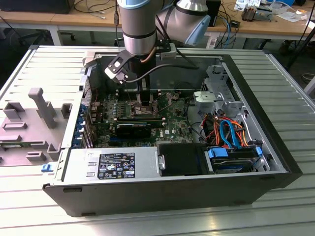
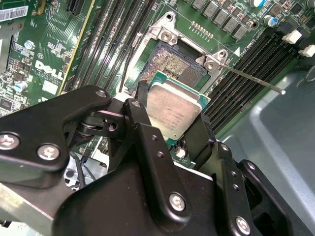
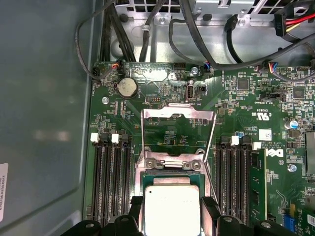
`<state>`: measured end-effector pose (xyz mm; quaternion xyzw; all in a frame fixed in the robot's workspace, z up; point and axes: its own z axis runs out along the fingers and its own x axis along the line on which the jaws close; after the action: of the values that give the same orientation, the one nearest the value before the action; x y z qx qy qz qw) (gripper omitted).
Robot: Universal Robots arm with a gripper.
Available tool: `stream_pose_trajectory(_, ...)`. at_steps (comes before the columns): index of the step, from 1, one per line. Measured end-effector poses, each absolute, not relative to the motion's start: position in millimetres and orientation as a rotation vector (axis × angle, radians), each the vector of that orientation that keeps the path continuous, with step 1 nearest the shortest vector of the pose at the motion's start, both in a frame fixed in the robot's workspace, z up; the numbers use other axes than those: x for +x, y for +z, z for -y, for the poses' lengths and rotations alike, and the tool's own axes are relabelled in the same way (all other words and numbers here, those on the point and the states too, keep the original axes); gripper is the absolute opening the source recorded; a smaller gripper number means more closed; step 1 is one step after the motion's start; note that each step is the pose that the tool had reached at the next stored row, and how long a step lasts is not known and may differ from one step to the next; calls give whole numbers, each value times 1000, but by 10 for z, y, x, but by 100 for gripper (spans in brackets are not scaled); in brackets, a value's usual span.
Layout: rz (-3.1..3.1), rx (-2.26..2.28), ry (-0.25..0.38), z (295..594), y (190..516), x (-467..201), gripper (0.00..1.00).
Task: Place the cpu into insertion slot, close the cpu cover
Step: 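Close the cpu cover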
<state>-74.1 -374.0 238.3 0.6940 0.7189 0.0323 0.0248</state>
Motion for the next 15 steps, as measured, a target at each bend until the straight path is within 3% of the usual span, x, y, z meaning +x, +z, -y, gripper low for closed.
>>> stream_pose_trajectory(15,-2223,2146,100,3740,2344,-741,55)
